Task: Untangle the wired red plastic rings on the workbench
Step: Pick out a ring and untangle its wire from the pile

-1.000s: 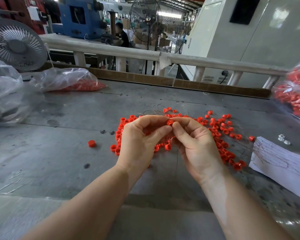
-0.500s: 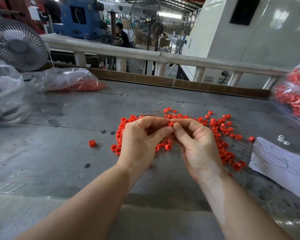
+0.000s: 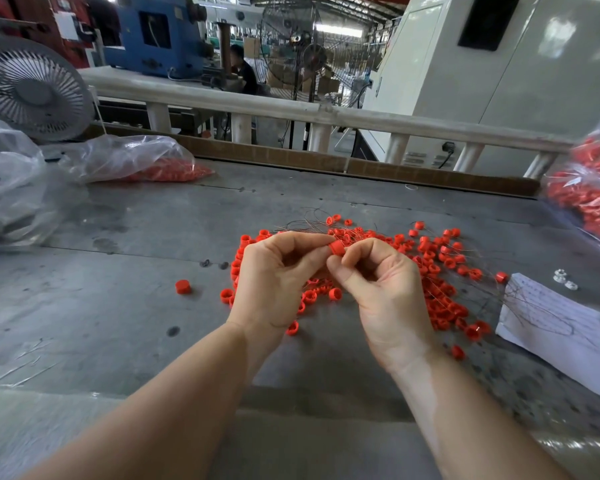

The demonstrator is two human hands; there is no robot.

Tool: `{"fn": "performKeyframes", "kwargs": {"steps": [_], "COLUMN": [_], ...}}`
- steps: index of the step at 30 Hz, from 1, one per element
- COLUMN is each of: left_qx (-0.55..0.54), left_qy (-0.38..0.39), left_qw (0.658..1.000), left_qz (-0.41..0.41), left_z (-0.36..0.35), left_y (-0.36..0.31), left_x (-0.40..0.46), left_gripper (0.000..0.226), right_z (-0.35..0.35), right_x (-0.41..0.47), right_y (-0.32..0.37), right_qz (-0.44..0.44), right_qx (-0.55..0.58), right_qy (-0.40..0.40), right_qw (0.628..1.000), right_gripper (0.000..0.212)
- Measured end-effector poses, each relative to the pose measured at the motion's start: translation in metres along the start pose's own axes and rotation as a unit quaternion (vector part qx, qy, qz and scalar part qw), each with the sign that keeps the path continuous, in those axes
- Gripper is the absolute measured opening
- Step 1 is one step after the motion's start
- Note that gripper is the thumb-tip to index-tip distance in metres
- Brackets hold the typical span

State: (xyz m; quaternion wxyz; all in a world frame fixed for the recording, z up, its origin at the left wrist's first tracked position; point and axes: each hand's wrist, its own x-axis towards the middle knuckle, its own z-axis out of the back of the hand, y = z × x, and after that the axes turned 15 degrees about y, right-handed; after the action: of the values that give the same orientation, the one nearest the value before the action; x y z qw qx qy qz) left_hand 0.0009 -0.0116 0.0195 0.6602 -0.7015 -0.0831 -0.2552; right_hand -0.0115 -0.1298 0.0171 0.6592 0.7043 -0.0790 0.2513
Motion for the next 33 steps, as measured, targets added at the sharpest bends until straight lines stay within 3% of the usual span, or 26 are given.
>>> {"fn": "performKeyframes", "kwargs": {"steps": [8, 17, 22, 33], "left_qx": [-0.026, -0.042, -0.057, -0.100], "left_qy": [0.068, 0.046, 0.050, 0.033], "left_qw": [0.997, 0.997, 0.996, 0.993], "left_qz": [0.025, 0.047, 0.055, 0.054], "left_z": [0.001, 0.002, 0.000, -0.004], "left_y": [-0.003, -0.007, -0.008, -0.008], "left_x": [-0.003, -0.004, -0.004, -0.006], "left_gripper": [0.023, 0.014, 0.019, 0.019], "right_z": [0.007, 0.009, 0.010, 0.008], "right_x": [0.003, 0.003, 0.004, 0.004], "right_y": [0.009, 0.008, 0.006, 0.006], "right_qz": [-0.095, -0.108, -0.100, -0.069], "right_qx": [0.155, 0.132, 0.119, 0.130], "right_qy": [0.011, 0.009, -0.009, 0.002], "right_qw": [0.983, 0.985, 0.988, 0.989], "right_gripper": [0.020, 0.025, 0.014, 0.012]}}
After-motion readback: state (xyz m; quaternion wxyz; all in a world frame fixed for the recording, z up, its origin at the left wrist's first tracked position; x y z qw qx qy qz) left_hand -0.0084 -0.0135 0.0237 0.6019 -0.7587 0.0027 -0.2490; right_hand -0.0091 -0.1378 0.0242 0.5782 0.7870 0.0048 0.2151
